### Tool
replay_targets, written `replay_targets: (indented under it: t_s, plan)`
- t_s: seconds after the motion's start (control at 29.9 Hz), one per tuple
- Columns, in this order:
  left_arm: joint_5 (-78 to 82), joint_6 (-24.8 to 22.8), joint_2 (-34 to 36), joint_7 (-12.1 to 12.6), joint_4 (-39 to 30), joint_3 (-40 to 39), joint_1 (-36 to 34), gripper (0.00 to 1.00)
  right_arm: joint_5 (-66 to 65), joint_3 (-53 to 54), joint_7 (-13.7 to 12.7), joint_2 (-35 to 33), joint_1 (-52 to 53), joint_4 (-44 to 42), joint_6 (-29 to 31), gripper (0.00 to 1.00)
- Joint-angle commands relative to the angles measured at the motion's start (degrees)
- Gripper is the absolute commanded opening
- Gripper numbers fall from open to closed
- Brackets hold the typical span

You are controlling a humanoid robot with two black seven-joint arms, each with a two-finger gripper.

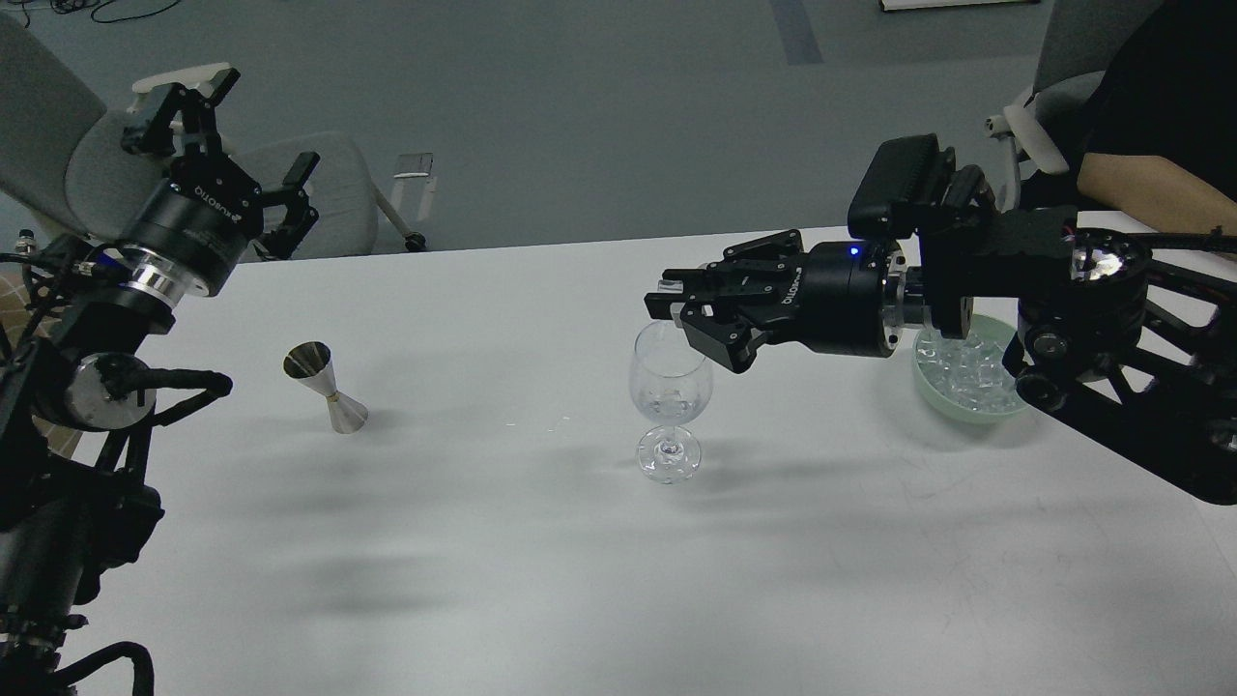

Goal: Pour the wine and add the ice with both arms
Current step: 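Lower the right gripper over the glass and open it to drop the ice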

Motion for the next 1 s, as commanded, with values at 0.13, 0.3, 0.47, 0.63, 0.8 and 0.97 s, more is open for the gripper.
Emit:
replay_targets:
  t_s: [0.13,0.3,0.47,0.63,0.8,0.97]
  plan:
    - [0.00,-0.04,-0.03,-0.05,0.00,-0.02,-0.01,0.98,-0.38,-0.91,-0.08,0.86,0.04,-0.08,1.50,0.00]
    - [0.00,-0.04,-0.03,-0.05,0.00,-0.02,-0.01,0.98,-0.38,-0.91,-0.17,1.04,0.04,-0.26,1.95,0.00]
    - [0.00,-0.04,-0.03,-0.05,0.00,-0.02,-0.01,0.98,-0.46,-1.08,-0.25,2.00,-0.14,-0.52,1.95,0.00]
    - [0.00,-0.04,-0.03,-0.05,0.00,-0.02,0.07,0.98,-0.55,-1.52,-0.34,2.62,-0.14,-0.79,1.95,0.04]
    - [0.00,-0.04,-0.12,-0.05,0.00,-0.02,0.07,0.98,-0.64,-1.61,-0.34,3.32,-0.14,-1.58,1.95,0.10]
    - [0.00,-0.04,-0.12,-0.05,0.00,-0.02,0.07,0.98,-0.73,-1.52,-0.87,3.50,-0.14,-1.67,1.95,0.18]
